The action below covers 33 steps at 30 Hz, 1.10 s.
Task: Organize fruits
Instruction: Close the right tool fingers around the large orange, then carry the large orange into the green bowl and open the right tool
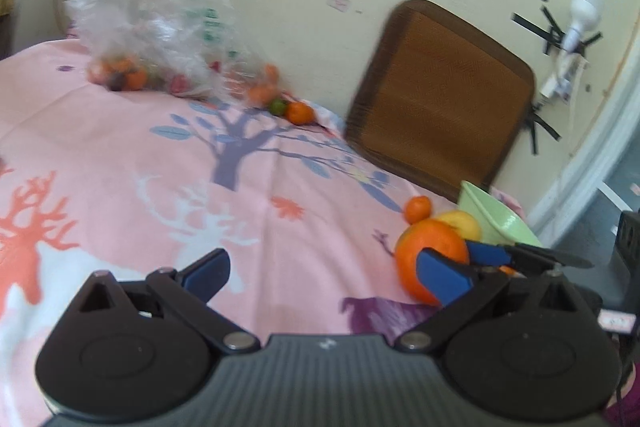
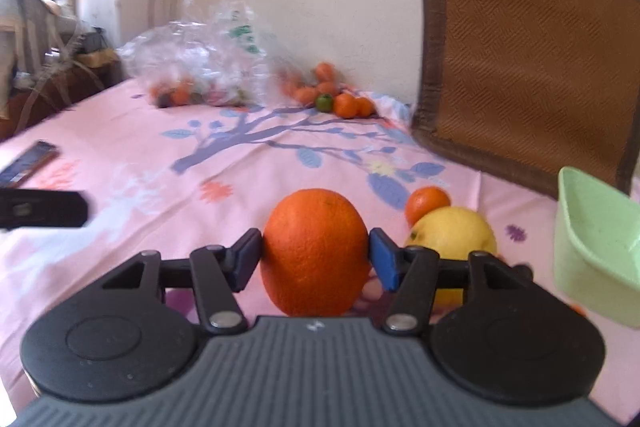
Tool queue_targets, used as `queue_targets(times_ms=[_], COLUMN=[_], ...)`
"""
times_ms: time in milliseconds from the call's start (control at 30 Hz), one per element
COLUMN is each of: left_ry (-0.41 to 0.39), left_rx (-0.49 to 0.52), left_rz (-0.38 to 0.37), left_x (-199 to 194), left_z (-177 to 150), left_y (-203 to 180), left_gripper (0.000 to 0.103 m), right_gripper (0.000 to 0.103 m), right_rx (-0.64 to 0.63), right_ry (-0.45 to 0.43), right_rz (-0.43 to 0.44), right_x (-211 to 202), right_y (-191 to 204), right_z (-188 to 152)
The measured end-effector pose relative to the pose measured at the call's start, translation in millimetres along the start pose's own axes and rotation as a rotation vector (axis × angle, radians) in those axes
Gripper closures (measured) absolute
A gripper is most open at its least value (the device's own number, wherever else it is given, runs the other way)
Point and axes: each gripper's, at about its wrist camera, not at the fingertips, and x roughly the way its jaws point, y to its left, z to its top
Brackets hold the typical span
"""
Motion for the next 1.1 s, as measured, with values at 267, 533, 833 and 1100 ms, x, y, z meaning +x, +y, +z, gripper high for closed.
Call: queue_targets(times_ms=[267,533,833,1100], left_ry=[0.115,0.15,0.173,0.125], left_rx=[0.09,0.237,0.257,0.373], left_rz=[-0.214,-0.12,-0.081,-0.206], left_x=[30.8,50.8,51.8,84.5], left_z=[-3.4,-11.9,-9.1,19.4], left_y=[-57.7,-92.5,-101.8,-181.7], left_gripper=[0.0,0.048,0.044,0.044], right_gripper=[0.041,0.036,0.043,0.044], right_rx=[-0.205,-0.089,0.053,0.051], right_ry=[-0.033,-0.032,-0.009,-0.19], right_rz=[0.032,0.09,0.158,-0.039], right_x=[-40.0,-29.6,-12.1,-58.0], right_y=[20.1,6.1,-7.3,-58.0], right_z=[-30.7,-35.3,-50.2,-51.4])
